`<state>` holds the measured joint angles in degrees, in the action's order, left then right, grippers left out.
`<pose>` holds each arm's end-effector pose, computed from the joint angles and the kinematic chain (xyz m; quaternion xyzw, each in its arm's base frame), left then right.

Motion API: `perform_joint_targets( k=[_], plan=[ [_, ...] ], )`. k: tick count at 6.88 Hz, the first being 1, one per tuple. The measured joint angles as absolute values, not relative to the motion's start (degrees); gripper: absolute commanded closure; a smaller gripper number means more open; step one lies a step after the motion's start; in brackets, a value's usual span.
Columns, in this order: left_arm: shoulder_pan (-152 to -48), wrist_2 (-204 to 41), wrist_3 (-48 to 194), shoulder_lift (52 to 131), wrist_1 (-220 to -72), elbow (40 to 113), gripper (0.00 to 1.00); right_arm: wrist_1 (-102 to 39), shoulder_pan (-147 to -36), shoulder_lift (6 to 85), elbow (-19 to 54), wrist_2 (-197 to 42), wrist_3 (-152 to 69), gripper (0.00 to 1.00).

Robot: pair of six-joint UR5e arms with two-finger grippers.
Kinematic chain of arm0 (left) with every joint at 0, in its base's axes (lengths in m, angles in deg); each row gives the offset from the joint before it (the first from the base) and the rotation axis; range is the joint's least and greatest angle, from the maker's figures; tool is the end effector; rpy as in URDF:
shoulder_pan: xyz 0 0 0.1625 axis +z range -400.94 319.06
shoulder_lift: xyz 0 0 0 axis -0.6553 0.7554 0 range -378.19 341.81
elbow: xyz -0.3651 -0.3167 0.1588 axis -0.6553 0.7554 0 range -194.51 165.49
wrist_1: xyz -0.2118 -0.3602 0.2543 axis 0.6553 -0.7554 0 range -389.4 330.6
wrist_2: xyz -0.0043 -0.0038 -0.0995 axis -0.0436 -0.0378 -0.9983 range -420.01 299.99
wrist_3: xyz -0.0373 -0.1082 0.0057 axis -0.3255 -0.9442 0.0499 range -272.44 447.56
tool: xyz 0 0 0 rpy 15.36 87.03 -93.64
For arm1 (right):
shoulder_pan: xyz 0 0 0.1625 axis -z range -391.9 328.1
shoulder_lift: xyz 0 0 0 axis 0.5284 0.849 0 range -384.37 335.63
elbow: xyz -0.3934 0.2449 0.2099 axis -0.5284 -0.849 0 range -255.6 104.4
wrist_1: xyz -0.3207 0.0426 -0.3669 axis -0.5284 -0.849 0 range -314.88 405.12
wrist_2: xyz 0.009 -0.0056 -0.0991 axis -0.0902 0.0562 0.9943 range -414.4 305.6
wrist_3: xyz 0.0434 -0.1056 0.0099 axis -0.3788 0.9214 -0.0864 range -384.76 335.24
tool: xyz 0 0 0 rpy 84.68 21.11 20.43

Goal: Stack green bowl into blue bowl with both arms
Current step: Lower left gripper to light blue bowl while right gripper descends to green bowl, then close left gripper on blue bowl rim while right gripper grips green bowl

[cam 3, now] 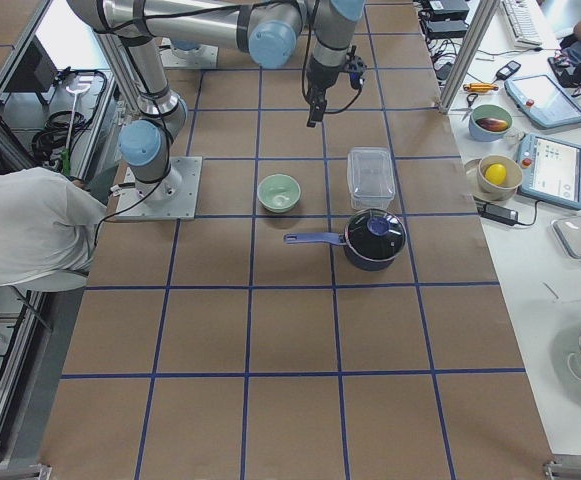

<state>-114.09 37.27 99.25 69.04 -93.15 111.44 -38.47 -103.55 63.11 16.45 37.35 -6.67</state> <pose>0.0180 -0.4694 0.2882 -0.0410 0.9953 0.0741 0.0465 -0.0555 -0.5796 0.5019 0.0008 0.9953 0.0956 0.0154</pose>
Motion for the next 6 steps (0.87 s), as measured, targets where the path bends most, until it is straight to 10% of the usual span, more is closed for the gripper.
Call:
perform_joint_targets(
  k=[3,5,6],
  plan=[
    [-112.79,31.74,101.65,71.86,-87.81,115.71,0.15,-59.37,-96.33,63.38,33.68,39.82,3.94,0.05],
    [-112.75,31.16,102.02,73.19,-87.47,116.77,0.46,-72.23,-92.95,63.32,44.87,38.95,6.41,0.15],
    [-112.75,31.17,102.07,73.76,-87.10,117.47,0.83,-80.70,-91.94,62.85,50.13,38.66,6.81,0.36]
  ],
)
